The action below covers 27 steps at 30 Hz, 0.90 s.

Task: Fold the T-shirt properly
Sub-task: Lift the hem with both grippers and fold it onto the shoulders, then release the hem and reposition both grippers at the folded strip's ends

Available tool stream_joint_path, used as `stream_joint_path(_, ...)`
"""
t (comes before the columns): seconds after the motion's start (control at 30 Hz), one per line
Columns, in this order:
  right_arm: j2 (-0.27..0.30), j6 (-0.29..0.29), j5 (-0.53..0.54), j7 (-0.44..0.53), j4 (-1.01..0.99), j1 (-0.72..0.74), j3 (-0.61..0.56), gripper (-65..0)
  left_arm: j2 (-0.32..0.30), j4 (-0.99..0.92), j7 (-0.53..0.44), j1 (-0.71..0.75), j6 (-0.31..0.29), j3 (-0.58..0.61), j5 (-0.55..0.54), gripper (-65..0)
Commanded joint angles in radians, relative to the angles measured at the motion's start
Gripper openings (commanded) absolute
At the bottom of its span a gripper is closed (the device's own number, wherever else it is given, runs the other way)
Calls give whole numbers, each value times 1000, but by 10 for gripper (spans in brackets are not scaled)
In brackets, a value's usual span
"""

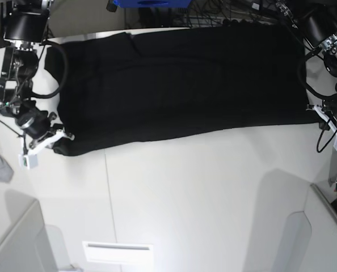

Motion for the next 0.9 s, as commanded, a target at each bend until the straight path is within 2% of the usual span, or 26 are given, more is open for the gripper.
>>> stream_joint_path(0.0, 18, 6, 11, 23, 41, 9, 12, -650, -22, 33, -8, 7, -2, -4, -18, -650)
stream_joint_path(0.2, 17, 6, 13, -28, 153, -63, 15, -650, -22, 99, -8, 156, 11, -13, -101, -650)
stream_joint_path(0.27, 12, 4, 14, -37, 190, -104, 49, -650, -26, 101, -8, 208, 11, -18, -136, -650)
stream_joint_path(0.33, -31, 4, 14, -52, 232, -144, 115, -650, -36, 101, -8, 263, 11, -45, -185, -650)
stream_joint_path(0.47, -74, 7, 14, -148, 301, -184, 219, -650, -39, 104, -12, 349, 10, -88, -277, -650)
stream_joint_path(0.6, -106, 7, 14, -214, 327, -219, 270, -650, -45, 156, -13, 423, 10, -82, -295, -650)
stream_joint_path(0.7, -146, 9, 14, -226, 347, -278, 305, -650, -49, 176, -15, 447, 10, -90, -295, -650)
stream_joint_path(0.87, -151, 9, 14, -226, 348, -354, 311, -650, -50, 176, -15, 478, 10, -82, -288, -650)
